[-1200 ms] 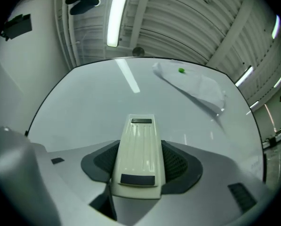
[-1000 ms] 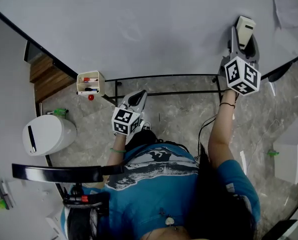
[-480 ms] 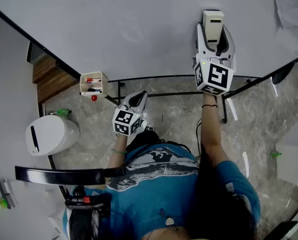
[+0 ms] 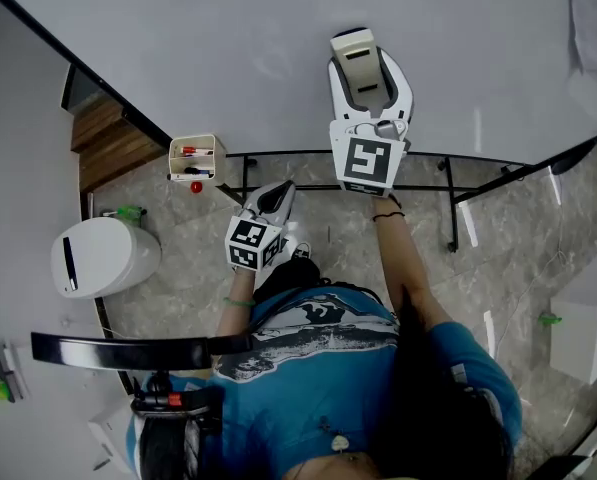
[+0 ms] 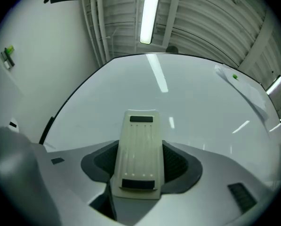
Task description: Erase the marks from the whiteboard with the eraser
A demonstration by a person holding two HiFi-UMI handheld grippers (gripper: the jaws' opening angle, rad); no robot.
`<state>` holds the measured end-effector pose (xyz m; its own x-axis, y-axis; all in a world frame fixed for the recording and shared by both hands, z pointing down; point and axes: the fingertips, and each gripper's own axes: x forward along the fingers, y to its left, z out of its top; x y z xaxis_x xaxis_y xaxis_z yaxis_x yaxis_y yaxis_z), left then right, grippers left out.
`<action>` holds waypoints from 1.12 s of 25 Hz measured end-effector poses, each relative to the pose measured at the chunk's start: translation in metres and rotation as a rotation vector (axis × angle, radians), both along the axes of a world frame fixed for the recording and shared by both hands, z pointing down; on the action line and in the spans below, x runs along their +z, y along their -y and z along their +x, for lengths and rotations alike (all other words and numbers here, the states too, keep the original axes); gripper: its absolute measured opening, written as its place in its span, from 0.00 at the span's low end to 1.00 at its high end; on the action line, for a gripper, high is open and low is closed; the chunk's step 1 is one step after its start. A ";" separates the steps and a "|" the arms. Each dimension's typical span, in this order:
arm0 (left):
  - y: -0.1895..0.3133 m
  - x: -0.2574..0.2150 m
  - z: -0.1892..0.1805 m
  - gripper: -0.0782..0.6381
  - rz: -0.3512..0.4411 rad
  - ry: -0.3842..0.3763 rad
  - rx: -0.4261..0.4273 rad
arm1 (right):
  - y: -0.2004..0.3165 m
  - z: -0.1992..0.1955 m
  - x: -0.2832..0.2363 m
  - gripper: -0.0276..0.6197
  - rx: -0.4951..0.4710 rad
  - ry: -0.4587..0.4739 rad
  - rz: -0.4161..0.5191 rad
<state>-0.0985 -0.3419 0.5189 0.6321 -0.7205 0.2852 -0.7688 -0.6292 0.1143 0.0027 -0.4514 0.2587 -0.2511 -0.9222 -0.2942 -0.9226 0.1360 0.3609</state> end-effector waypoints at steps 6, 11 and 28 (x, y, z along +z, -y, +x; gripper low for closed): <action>-0.001 -0.003 -0.004 0.11 0.002 0.000 -0.009 | -0.001 -0.048 0.030 0.45 -0.067 -0.122 -0.073; -0.004 -0.004 -0.005 0.11 0.008 0.001 -0.015 | 0.000 -0.071 0.052 0.45 -0.113 -0.174 -0.109; -0.065 0.000 0.036 0.11 0.009 -0.010 -0.013 | -0.103 -0.001 0.156 0.45 -0.235 0.004 -0.451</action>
